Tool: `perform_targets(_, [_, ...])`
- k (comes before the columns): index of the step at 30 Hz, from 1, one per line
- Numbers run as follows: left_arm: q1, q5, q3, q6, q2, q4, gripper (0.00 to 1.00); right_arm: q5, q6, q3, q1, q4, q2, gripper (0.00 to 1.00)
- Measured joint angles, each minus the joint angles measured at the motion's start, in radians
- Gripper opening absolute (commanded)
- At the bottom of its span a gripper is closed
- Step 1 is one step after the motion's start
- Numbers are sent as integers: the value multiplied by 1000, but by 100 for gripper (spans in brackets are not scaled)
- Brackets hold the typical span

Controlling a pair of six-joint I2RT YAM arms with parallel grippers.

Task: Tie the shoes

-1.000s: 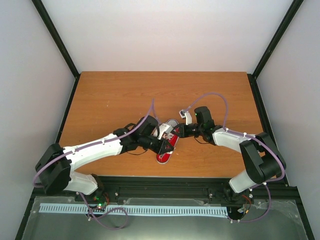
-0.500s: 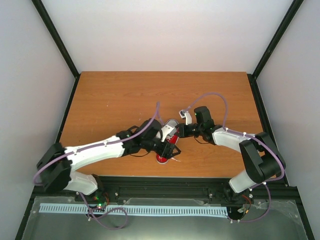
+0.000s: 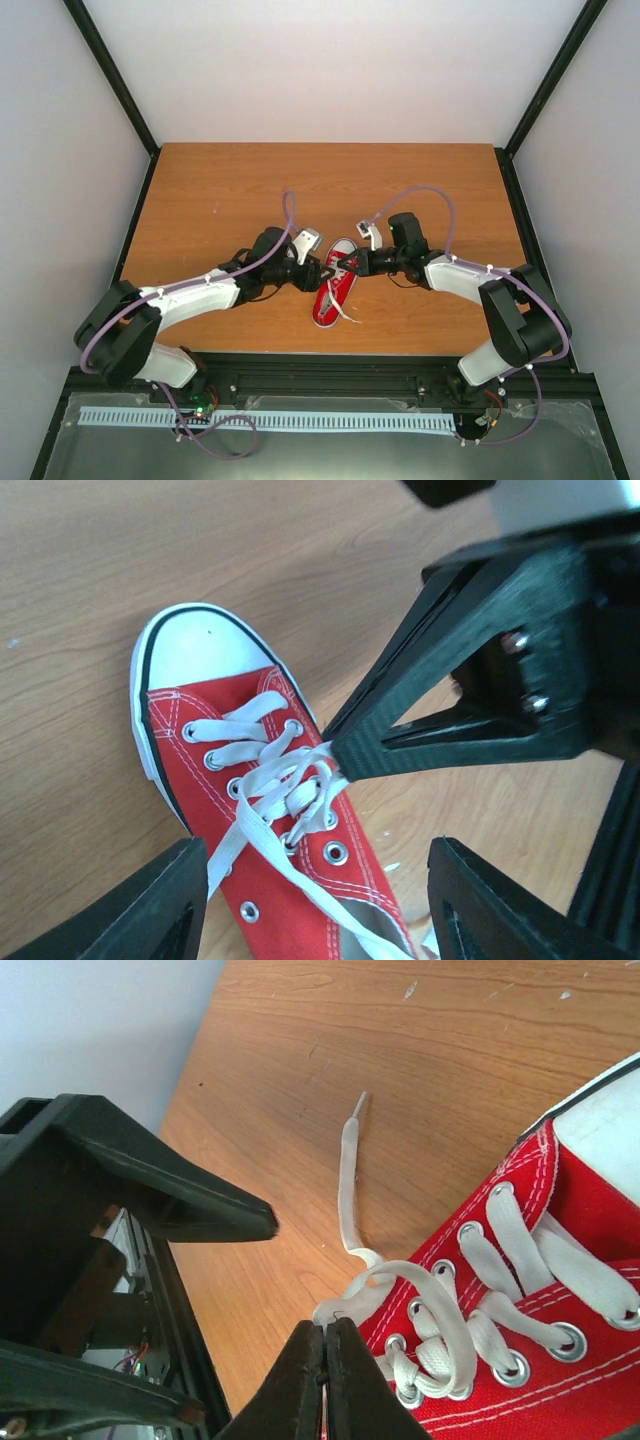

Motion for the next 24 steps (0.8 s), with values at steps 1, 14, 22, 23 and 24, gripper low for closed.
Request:
perform_targets(1, [2,5,0,12,14,15,61,-2,3,0,0,0,-1,3])
perform_targets(14, [3,89,32,146,131,117,52,-18,29,0,0,-1,-14,3])
perform_targets(22, [3,105,41,175,161,117,49,-18,37,0,0,-6,-20,3])
perform_targets(23, [3,105,44,177,169,117,48,-18,39,0,0,-7,-20,3])
perform_targets(24, [2,105,46,179,175,117,47,-18,39,0,0,-8,-20,3])
